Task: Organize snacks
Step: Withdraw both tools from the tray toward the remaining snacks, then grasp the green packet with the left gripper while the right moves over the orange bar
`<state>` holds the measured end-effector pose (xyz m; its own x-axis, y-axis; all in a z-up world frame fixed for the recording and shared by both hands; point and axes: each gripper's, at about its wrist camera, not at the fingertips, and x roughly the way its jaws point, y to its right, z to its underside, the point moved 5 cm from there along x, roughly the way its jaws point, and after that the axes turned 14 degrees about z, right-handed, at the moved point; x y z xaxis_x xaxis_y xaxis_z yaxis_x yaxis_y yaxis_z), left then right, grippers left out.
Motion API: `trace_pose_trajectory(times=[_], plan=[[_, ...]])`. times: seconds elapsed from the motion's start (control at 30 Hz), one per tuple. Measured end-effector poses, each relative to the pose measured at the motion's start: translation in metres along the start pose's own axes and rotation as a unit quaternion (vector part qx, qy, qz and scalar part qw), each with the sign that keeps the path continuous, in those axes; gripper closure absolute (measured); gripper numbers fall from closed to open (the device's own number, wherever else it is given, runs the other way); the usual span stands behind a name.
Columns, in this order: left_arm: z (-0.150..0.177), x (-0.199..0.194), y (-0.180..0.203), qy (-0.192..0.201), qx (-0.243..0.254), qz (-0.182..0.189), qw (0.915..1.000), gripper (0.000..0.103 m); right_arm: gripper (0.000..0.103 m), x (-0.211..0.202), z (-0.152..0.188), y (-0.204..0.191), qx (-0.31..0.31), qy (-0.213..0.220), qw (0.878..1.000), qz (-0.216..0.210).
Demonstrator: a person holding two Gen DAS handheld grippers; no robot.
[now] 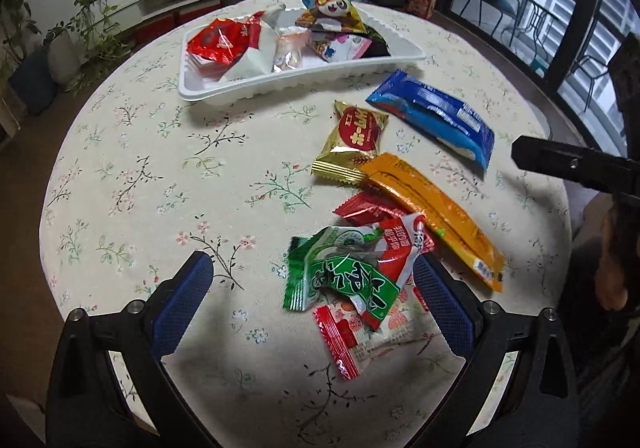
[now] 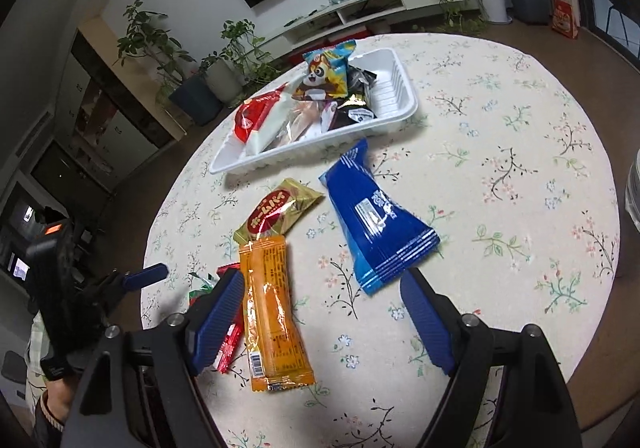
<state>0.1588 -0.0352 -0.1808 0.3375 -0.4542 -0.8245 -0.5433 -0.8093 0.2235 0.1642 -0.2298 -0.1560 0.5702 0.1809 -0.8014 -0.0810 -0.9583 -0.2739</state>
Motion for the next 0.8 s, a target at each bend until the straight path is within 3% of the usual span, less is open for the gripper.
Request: trace_pose_trajectory(times=[0.23,0.3,0.4,0.73,0.8], plan=[[-0.002,0.01,-0.001,-0.014,0.022,0.009,0.9996,0.003,0.02,0.003,0.002,0.003,0.007,-0.006,1.0,-0.001],[-0.004,0.011,-0.007,-0.01,0.006,0.027,0.9996,0.023,0.02,0.003,0.003,0.002,0.006,-0.006,1.0,0.0],[-0.004,0.015,-0.014,-0.02,-0.008,0.036,0.9991,0.034,0.02,0.002,0.003,0.001,0.004,-0.005,1.0,0.0],[-0.009,0.019,-0.019,-0.02,-0.02,0.039,0.9989,0.037,0.02,0.006,0.006,-0.005,-0.01,-0.009,1.0,0.006],[-0.009,0.019,-0.019,-0.014,-0.018,0.041,0.9989,0.042,0.02,0.007,0.006,-0.006,-0.013,-0.008,1.0,0.007]])
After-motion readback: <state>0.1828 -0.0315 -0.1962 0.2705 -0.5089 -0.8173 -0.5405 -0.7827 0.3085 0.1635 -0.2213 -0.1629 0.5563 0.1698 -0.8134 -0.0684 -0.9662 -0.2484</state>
